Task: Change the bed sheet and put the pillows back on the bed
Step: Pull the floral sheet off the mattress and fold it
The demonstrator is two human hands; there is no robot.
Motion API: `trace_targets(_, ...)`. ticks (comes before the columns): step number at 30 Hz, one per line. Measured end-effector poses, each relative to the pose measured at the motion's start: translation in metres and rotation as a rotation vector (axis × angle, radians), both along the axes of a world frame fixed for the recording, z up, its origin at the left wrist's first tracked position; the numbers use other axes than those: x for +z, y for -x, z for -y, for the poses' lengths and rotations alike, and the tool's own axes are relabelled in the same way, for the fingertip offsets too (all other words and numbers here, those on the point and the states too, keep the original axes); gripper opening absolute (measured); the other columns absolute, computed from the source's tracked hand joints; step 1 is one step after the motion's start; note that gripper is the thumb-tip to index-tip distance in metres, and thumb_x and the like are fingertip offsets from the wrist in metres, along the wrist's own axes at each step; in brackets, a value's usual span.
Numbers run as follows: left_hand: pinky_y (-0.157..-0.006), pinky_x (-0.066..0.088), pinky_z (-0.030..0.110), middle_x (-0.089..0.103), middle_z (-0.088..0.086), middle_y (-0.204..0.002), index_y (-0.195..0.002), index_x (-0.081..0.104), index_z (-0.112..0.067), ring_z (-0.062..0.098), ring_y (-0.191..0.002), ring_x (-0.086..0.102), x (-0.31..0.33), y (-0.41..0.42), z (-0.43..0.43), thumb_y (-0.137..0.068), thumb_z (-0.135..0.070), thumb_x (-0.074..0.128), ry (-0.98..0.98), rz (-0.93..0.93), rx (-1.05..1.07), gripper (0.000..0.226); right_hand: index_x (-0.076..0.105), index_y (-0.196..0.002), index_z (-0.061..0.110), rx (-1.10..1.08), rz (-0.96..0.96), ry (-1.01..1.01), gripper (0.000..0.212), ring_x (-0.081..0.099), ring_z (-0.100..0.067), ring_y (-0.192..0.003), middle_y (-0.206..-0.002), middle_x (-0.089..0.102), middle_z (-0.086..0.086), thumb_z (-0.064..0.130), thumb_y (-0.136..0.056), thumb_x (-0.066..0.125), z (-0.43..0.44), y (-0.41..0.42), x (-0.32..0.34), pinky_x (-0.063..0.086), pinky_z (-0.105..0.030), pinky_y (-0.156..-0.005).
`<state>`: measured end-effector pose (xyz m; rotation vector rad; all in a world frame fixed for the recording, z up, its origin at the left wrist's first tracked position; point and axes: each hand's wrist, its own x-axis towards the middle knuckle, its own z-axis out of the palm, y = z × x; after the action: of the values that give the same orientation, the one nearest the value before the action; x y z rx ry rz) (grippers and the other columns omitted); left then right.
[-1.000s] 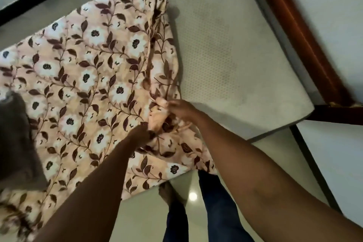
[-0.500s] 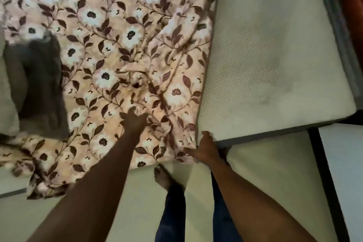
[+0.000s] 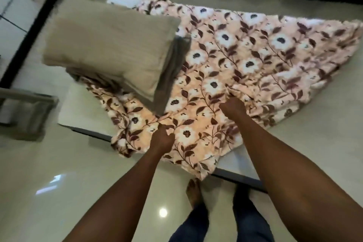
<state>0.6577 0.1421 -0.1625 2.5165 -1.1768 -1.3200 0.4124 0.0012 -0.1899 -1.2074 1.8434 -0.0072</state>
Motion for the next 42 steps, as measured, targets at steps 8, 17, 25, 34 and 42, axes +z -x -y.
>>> trace_targets(8,-0.101,0.042,0.034,0.063,0.018,-0.132,-0.129,0.061,-0.005,0.034,-0.126,0.056,0.024,-0.108,-0.002,-0.091,-0.022,0.061,-0.011,0.100,0.149,0.042,0.073,-0.107,0.000,0.408,0.044,-0.102,0.038,0.065,-0.034,-0.111,-0.114,0.071,-0.019,0.033,-0.092,0.060,-0.023,-0.101,0.006,0.051,-0.033,-0.087)
trace_targets(17,-0.088,0.045,0.029,0.067,0.011,-0.127,-0.129,0.061,-0.013,0.031,-0.119,0.061,0.004,-0.193,0.007,-0.086,-0.034,0.064,-0.053,0.016,0.336,0.048,0.032,-0.152,0.009,0.229,0.318,-0.174,0.100,0.056,-0.028,-0.125,-0.143,0.054,-0.010,0.058,-0.079,0.079,0.001,-0.218,0.003,0.048,-0.035,-0.093)
trace_targets(25,-0.098,0.045,0.039,0.061,0.024,-0.133,-0.129,0.058,-0.001,0.039,-0.123,0.057,-0.071,-0.367,0.111,-0.099,-0.054,0.052,0.053,0.171,0.540,0.062,0.050,-0.140,0.024,-0.327,0.699,0.064,0.095,0.066,-0.009,-0.115,-0.133,0.066,0.008,0.053,-0.062,0.094,0.109,-0.312,-0.021,0.055,-0.030,-0.096)
trace_targets(34,-0.094,0.052,0.045,0.065,0.026,-0.118,-0.120,0.062,-0.001,0.043,-0.112,0.063,-0.180,-0.417,0.161,-0.097,-0.037,0.057,0.056,0.323,0.337,0.043,0.064,-0.129,0.013,-0.440,0.863,0.062,0.049,0.067,-0.021,-0.119,-0.127,0.071,-0.003,0.024,-0.085,0.082,0.114,-0.365,-0.090,0.052,-0.042,-0.105)
trace_targets(42,-0.053,0.044,0.021,0.060,-0.004,-0.062,-0.082,0.077,-0.008,0.011,-0.055,0.061,-0.124,-0.221,0.144,-0.092,-0.018,0.055,0.106,-0.166,-0.087,0.026,0.070,-0.109,0.020,-0.483,0.604,0.056,0.061,0.075,-0.014,-0.097,-0.106,0.077,0.005,0.048,-0.061,0.093,0.143,-0.400,-0.087,0.060,-0.043,-0.092)
